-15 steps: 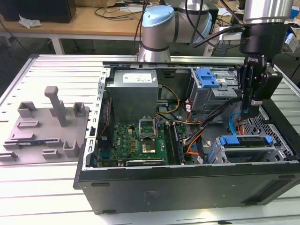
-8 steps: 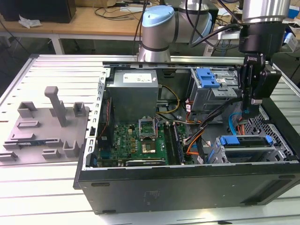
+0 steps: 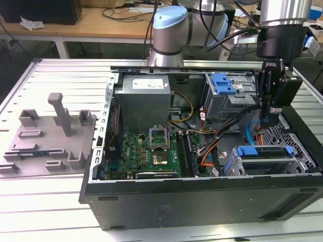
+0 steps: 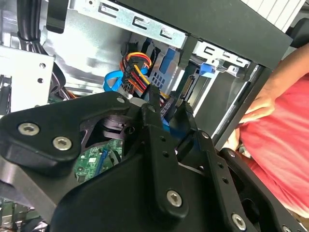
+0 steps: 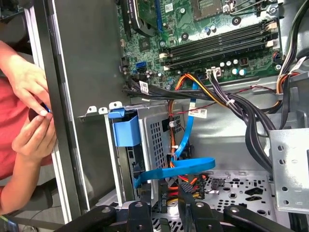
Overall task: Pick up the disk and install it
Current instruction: 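Insert the first disk wire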
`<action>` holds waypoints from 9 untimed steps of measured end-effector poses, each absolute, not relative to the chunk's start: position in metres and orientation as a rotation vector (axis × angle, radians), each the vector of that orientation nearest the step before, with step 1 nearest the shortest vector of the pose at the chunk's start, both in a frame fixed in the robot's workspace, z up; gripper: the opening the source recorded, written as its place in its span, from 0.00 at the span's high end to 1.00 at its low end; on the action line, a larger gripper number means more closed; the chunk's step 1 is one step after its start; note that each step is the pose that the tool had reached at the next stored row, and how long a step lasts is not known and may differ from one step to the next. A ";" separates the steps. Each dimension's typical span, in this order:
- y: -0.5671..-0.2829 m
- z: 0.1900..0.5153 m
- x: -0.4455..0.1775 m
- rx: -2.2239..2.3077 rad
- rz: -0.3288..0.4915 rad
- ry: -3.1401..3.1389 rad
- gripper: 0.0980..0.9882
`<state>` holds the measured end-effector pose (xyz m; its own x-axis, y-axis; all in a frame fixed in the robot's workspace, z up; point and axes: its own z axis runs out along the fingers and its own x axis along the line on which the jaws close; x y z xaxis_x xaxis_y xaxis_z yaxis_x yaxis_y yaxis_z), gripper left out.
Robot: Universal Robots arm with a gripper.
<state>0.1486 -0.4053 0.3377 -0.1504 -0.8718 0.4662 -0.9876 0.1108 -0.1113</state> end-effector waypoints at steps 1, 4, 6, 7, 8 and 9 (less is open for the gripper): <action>-0.405 0.337 0.149 1.832 0.581 -2.108 0.71; -0.405 0.337 0.149 1.829 0.586 -2.104 0.73; -0.404 0.337 0.149 1.827 0.590 -2.101 0.81; -0.404 0.336 0.149 1.825 0.593 -2.099 0.81; -0.404 0.336 0.149 1.824 0.595 -2.097 0.81; -0.403 0.336 0.149 1.823 0.598 -2.096 0.81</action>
<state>0.1485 -0.4035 0.3360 -0.1504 -0.8629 0.4824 -0.9876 0.1088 -0.1133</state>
